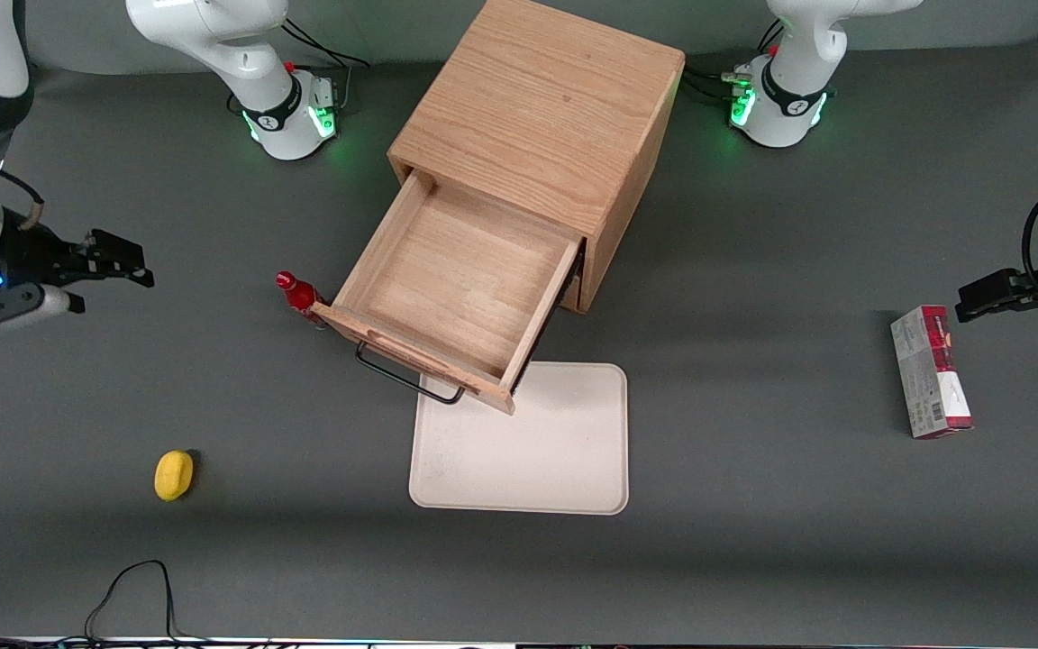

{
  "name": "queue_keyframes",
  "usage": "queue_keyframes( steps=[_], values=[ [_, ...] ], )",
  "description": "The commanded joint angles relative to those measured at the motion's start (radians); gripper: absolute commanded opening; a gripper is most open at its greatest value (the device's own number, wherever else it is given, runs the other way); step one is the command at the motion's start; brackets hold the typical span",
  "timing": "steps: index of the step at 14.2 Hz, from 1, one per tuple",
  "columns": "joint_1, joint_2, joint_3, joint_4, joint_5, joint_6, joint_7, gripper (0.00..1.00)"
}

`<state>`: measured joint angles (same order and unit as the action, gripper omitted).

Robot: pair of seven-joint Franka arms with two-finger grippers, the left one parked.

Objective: Open upper drawer

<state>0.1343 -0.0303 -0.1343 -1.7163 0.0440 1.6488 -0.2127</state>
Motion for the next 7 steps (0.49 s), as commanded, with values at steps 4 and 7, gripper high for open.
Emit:
queue_keyframes(
  steps=[4, 7],
  values=[
    [0.014, -0.226, 0.039, -0.214, -0.064, 0.068, 0.144, 1.0],
    [0.014, -0.209, 0.041, -0.192, -0.065, 0.066, 0.147, 1.0]
  ],
)
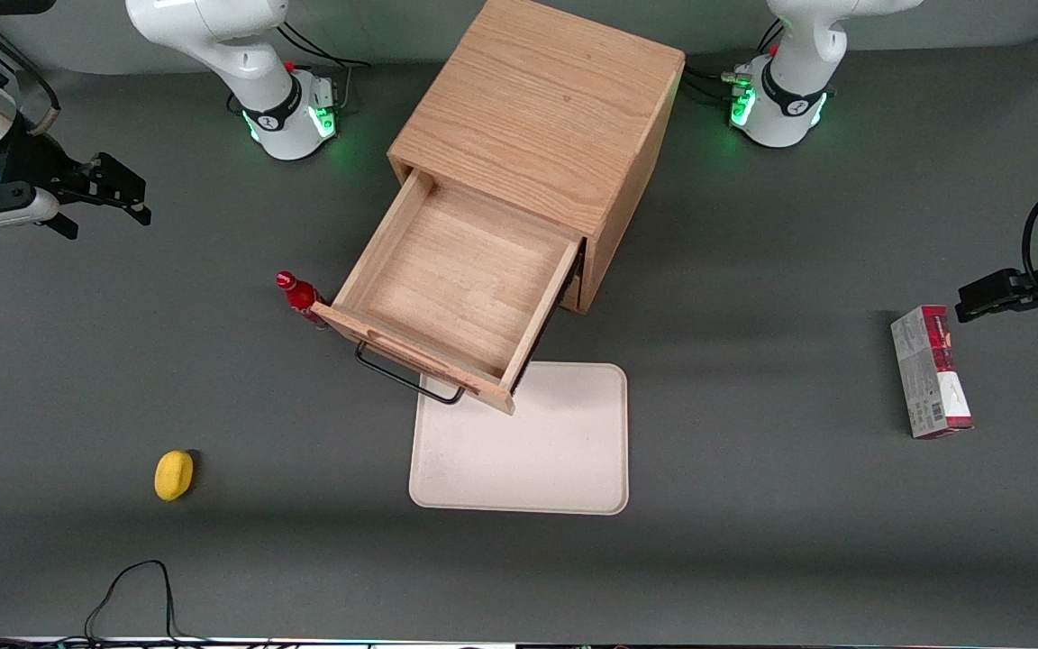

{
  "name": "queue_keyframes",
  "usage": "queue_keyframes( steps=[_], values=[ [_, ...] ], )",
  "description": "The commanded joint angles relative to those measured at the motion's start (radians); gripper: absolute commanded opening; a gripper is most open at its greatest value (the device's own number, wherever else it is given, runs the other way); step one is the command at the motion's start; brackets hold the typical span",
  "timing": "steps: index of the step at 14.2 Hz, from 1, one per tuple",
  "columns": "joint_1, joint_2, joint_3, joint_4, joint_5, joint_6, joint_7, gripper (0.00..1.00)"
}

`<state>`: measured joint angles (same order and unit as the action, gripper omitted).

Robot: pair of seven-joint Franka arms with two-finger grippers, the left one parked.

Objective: Open upper drawer

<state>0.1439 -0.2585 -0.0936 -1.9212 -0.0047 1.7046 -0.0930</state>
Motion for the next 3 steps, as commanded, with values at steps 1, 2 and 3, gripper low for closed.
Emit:
queue_keyframes(
  steps=[1, 2, 3],
  values=[
    [0.005, 0.021, 0.0, 0.013, -0.015, 0.009, 0.029, 1.0],
    [0.005, 0.022, 0.0, 0.013, -0.015, 0.006, 0.029, 1.0],
    [0.005, 0.022, -0.002, 0.013, -0.015, 0.006, 0.03, 1.0]
  ],
)
